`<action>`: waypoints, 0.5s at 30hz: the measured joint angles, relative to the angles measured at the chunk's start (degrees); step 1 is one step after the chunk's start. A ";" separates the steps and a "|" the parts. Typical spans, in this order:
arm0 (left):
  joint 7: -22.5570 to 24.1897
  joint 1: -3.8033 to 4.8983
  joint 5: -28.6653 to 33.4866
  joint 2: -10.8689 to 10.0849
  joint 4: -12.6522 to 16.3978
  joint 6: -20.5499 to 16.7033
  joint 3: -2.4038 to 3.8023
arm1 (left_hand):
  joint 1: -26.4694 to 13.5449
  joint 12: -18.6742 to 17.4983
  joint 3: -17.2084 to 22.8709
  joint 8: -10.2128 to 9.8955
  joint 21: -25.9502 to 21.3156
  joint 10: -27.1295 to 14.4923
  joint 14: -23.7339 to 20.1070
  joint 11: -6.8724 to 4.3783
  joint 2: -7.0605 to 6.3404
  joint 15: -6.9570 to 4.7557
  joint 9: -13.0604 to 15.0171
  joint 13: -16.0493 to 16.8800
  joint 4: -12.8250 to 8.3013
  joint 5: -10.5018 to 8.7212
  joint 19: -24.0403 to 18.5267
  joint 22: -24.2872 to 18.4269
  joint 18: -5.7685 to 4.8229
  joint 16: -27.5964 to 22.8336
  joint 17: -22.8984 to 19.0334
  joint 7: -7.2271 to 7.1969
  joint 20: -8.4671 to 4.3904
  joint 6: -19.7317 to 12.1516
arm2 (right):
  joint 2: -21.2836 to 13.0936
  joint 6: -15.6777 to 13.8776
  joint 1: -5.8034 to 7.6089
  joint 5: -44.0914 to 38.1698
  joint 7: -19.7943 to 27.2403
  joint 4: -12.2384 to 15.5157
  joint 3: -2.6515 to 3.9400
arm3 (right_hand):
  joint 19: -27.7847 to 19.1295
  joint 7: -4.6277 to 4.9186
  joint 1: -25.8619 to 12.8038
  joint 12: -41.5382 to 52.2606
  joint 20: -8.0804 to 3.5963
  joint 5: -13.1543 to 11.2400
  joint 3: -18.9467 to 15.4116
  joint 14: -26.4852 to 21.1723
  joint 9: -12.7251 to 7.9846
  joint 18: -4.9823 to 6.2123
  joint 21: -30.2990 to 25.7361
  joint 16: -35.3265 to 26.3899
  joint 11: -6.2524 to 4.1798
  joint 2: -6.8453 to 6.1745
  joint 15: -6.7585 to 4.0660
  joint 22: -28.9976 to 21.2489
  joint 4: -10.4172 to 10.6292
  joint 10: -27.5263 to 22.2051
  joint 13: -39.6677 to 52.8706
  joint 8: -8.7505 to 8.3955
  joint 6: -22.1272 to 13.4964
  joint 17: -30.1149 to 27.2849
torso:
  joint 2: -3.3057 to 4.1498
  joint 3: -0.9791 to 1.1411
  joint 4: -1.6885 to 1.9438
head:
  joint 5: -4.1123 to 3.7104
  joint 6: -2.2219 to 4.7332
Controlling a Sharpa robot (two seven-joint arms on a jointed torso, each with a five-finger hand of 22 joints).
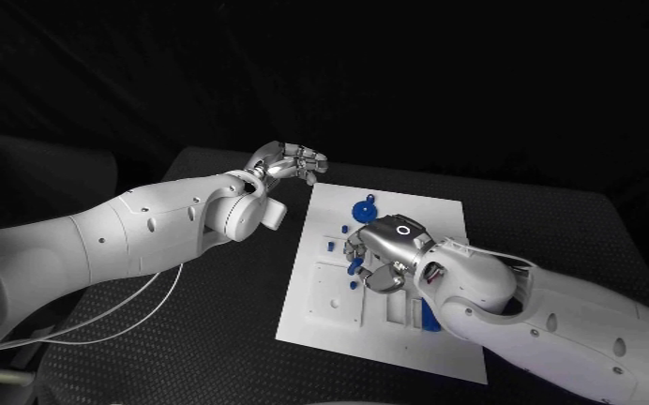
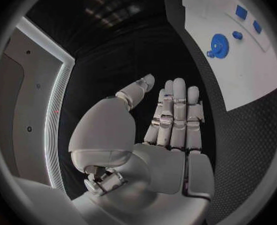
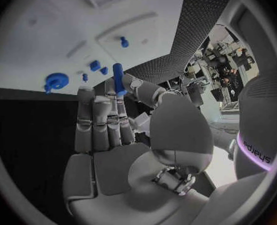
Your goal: Assemble the parts on the task board
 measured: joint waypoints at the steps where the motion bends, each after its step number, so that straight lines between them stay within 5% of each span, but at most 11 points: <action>1: 0.00 0.00 0.00 0.06 -0.05 0.00 0.00 | 0.00 0.00 0.00 0.00 0.00 0.00 0.00 0.00 0.00 0.00 0.00 0.00 0.00 0.00 0.00 0.00 0.00 0.00 0.05 0.00 0.00 0.00 | 0.47 -0.07 -0.26 -0.07 0.13 -0.24 -0.27 | 0.00 0.00 0.00 0.00 0.00 0.00 0.09 0.00 0.00 0.00 0.00 0.00 0.00 0.00 0.00 0.00 -0.09 0.00 0.00 0.10 0.00 0.00 | 0.00 0.01 0.03 | 0.10 -0.03; 15: 0.00 0.00 0.15 1.24 -0.35 0.08 0.00 | 0.00 0.00 0.00 0.00 0.00 0.00 0.00 0.00 0.00 0.00 0.00 0.00 0.00 0.00 0.00 0.05 0.00 0.00 0.04 0.00 0.00 0.00 | 4.86 -0.64 -2.66 -1.39 1.46 -2.08 -3.22 | 0.08 -0.11 -0.01 -0.05 0.10 -0.22 0.15 0.27 -0.11 0.00 0.00 0.00 0.00 -0.01 -0.07 0.00 -0.16 -0.01 -0.01 0.21 0.10 0.00 | 0.01 -0.11 -0.01 | 1.34 -0.38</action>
